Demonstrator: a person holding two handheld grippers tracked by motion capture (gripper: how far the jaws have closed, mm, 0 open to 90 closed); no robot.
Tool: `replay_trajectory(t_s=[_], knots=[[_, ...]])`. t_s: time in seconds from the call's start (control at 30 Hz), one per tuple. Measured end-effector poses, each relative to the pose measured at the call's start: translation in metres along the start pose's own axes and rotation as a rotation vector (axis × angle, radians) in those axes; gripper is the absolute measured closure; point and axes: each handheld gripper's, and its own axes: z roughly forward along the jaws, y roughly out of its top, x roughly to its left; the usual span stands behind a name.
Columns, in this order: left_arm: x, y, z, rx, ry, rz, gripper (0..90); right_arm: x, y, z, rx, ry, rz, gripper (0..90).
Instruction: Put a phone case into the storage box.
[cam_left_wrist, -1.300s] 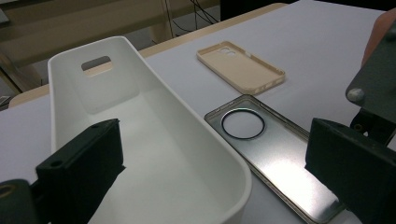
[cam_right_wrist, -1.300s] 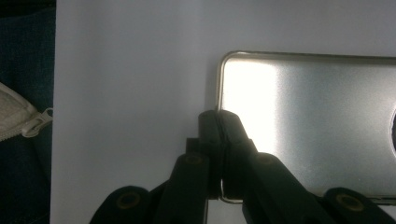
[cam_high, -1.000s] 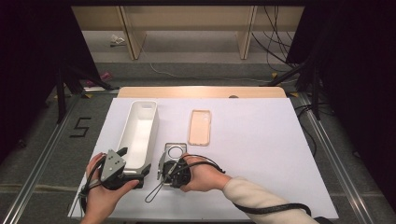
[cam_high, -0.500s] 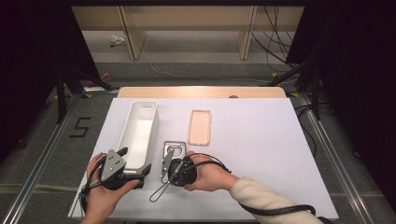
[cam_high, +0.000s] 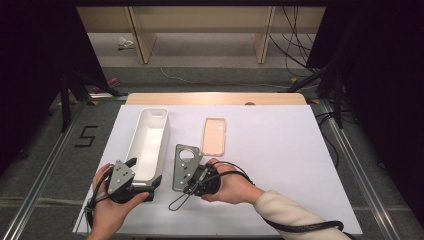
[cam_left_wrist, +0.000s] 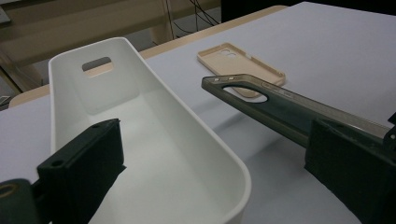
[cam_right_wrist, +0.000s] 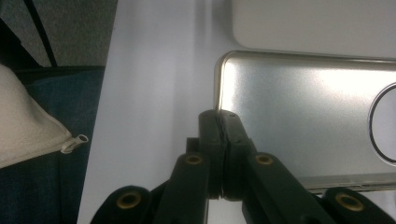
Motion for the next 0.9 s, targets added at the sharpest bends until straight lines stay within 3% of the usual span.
replay_trajectory(t_s=[0.5, 0.9], knots=[[-0.001, 0.000, 0.001, 0.001, -0.002, 0.004, 4.0, -0.007, -0.021, -0.025, -0.066, -0.035, 0.053, 89.7], [-0.001, 0.001, 0.001, -0.002, -0.005, 0.000, 4.1, -0.012, -0.040, -0.041, -0.081, -0.064, 0.091, 89.7]])
